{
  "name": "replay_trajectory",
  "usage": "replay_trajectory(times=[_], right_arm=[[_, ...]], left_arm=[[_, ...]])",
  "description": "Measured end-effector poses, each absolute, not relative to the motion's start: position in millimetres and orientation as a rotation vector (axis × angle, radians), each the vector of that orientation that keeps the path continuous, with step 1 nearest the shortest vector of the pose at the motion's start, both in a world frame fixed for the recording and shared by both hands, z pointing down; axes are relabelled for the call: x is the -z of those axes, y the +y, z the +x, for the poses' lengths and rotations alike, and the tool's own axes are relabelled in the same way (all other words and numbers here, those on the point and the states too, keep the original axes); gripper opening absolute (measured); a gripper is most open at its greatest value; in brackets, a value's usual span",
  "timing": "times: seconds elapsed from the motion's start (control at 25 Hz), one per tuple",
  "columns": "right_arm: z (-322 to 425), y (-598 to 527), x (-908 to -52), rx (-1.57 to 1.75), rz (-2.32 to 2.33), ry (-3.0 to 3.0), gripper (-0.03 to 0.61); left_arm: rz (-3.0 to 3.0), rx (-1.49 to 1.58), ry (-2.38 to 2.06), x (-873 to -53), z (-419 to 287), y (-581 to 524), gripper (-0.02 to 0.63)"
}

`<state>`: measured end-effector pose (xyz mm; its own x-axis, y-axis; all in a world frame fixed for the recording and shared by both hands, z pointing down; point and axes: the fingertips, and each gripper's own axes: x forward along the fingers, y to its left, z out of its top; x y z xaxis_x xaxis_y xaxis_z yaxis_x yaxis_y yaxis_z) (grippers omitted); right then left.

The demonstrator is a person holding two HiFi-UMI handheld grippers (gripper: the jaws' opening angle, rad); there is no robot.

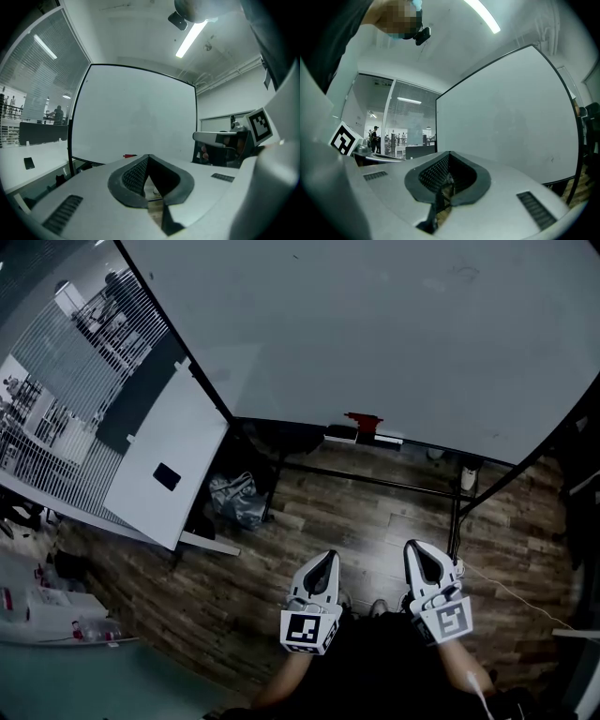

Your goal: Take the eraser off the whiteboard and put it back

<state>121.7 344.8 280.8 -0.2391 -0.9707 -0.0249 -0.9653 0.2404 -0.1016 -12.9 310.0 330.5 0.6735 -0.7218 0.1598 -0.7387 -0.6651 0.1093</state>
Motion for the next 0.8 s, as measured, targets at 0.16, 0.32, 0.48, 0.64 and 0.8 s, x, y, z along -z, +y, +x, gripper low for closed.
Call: replay_trajectory(times=[0.16, 0.32, 0.48, 0.64, 0.8], right_arm=[[115, 335, -283, 0.109, -1.912, 2.384, 0.015], [104, 327, -283, 0.103, -1.938, 2.349, 0.015], [97, 323, -285, 0.101, -1.975, 2.325, 0.015], [91, 321, -283, 0.098, -2.003, 2.305, 0.015], [91, 318, -280, 0.082, -2.021, 2.302, 0.015]], left_arm=[[2.735, -0.155, -1.17, -332, -20, 301, 0.005], [2.749, -0.17, -1.147, -337, -34, 294, 0.005], [2.758, -0.179, -1.101, -340, -43, 293, 0.005], [2.746, -0.187, -1.079, -345, -51, 290, 0.005], [2.747, -0.177, -1.065, -343, -51, 288, 0.005]])
